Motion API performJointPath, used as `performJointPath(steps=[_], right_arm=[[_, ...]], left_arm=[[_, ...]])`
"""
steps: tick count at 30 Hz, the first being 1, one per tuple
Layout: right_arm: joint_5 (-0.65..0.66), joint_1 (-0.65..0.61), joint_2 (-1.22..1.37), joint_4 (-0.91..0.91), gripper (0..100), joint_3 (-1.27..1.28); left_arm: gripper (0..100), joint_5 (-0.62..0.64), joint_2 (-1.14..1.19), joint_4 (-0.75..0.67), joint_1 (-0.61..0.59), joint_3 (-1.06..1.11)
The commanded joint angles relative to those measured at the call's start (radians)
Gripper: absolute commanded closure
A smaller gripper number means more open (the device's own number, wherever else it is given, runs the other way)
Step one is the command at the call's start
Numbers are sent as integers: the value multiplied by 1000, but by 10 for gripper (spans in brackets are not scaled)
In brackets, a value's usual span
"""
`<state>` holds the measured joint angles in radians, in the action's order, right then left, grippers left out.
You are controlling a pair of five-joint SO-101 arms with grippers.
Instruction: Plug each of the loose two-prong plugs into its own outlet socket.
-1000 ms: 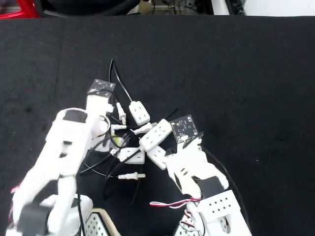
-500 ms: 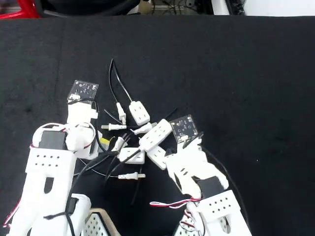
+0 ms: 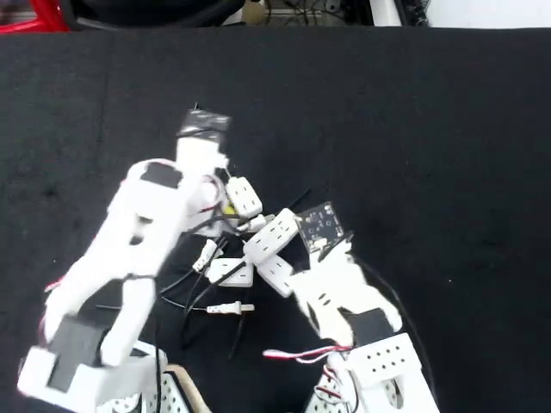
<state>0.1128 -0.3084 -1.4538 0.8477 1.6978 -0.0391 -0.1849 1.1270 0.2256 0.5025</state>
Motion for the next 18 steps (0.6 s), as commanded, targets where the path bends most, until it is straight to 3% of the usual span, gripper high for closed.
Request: performJointPath(steps=[1,2,3,7,14,18], right_arm=[[537,212,1,78,974,-65],[637,265,-1,87,975,-76],[657,307,-1,84,975,-76],[526,365,-1,51,973,-77],[529,397,5,52,973,-82],[531,397,2,52,973,-79]], left_arm=[[722,-14,20,20,61,-143],[722,17,14,17,65,-162],[722,63,11,0,68,-176],[721,241,54,-94,84,-182],[718,629,267,-284,74,-205],[721,669,338,-293,53,-265]])
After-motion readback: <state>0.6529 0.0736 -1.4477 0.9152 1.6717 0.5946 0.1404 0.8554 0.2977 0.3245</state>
